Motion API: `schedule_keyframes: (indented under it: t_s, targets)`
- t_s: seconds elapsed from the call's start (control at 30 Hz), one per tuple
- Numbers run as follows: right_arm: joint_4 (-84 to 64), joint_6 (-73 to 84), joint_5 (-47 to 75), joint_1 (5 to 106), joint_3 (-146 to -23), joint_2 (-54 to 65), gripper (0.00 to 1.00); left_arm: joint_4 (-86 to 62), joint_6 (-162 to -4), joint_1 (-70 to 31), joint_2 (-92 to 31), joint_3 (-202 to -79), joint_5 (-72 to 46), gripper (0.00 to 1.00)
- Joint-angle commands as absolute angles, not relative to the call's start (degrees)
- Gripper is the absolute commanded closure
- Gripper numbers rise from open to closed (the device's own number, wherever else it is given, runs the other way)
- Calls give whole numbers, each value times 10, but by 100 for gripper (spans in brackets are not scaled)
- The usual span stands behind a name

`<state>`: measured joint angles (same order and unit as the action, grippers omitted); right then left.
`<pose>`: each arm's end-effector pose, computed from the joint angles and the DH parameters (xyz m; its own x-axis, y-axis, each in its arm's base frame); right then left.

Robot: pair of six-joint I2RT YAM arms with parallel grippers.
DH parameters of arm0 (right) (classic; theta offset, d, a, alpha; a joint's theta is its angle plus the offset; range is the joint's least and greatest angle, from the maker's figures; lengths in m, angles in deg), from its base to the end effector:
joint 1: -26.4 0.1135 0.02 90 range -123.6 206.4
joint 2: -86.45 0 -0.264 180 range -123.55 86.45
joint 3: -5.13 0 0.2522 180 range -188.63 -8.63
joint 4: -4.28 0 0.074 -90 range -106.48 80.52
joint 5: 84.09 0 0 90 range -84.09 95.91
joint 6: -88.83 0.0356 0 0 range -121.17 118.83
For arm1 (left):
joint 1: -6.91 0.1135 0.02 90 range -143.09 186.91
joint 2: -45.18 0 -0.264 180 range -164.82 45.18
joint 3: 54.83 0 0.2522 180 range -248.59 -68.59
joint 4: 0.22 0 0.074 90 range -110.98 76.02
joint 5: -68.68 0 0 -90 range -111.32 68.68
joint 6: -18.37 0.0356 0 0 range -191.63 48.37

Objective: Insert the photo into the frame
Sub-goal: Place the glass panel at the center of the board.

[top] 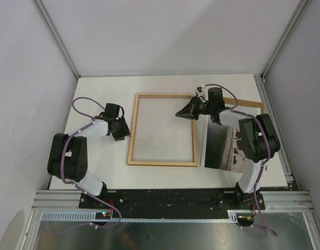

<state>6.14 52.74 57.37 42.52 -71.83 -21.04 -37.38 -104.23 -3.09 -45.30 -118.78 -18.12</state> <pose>0.3775 0.1381 0.1910 -0.9441 0.2513 -0.2136 -0.1178 0.3480 0.9301 0.2916 -0.0534 0.1666 -0.8502 -0.3963 -0.3464 -0.3090 0.9086 -0.2810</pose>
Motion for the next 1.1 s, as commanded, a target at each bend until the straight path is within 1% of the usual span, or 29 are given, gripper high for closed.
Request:
schedule_keyframes:
  t_s: [0.0, 1.07]
  targets:
    - [69, 522, 579, 430, -718, -178, 100, -393, -1042, -38, -477, -1179, -210, 54]
    - [101, 564, 589, 436, -718, -175, 100, -393, -1042, -39, -479, -1180, -202, 54]
